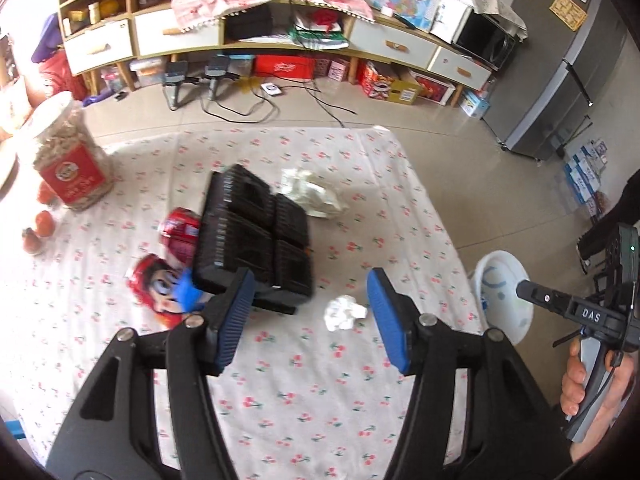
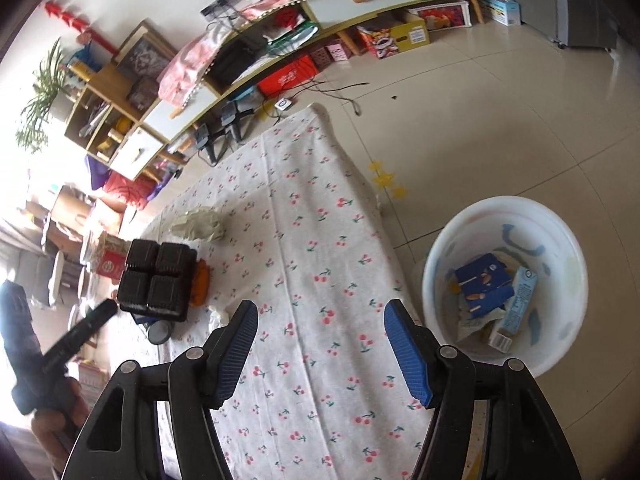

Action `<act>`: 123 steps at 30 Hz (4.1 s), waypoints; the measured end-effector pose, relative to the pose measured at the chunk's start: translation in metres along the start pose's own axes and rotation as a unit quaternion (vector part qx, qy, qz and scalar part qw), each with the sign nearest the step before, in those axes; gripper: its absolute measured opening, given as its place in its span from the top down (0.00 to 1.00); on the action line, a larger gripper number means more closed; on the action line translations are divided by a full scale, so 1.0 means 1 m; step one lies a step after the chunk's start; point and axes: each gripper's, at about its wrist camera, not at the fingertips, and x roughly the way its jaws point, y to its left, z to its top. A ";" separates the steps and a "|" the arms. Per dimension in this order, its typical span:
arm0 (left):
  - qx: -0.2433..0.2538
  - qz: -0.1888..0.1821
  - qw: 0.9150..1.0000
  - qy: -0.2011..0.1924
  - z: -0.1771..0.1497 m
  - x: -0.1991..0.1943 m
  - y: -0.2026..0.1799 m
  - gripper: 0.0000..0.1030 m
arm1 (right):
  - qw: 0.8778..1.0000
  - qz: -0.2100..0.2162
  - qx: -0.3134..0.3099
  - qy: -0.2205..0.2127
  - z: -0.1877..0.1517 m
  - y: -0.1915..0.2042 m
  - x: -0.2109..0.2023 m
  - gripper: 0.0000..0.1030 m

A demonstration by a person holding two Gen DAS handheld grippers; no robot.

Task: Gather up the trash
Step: 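Grasp the blue box with the left tool while the right tool grasps a crumpled tissue, then carry both items to the bucket and release them inside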

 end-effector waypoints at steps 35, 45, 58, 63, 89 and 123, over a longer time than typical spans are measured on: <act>0.167 0.059 0.980 0.087 -0.022 0.059 0.060 0.41 | 0.983 -0.039 -0.157 0.087 -0.028 0.134 0.156 0.35; 0.164 0.011 0.985 0.060 -0.015 0.070 0.049 0.61 | 0.983 -0.030 -0.157 0.087 -0.021 0.133 0.170 0.57; 0.149 -0.004 0.989 0.023 -0.018 0.039 0.026 0.75 | 0.983 -0.012 -0.159 0.087 -0.018 0.134 0.153 0.95; 0.120 -0.011 0.993 0.015 -0.022 0.023 0.032 0.75 | 0.985 -0.008 -0.149 0.080 -0.019 0.128 0.140 0.95; 0.098 -0.172 0.979 -0.043 -0.036 -0.043 -0.029 0.75 | 0.999 0.000 -0.030 -0.043 -0.006 0.013 -0.015 0.95; 0.126 -0.253 0.956 0.076 -0.066 0.084 -0.267 0.42 | 0.975 -0.087 0.182 -0.088 0.003 -0.178 -0.074 0.55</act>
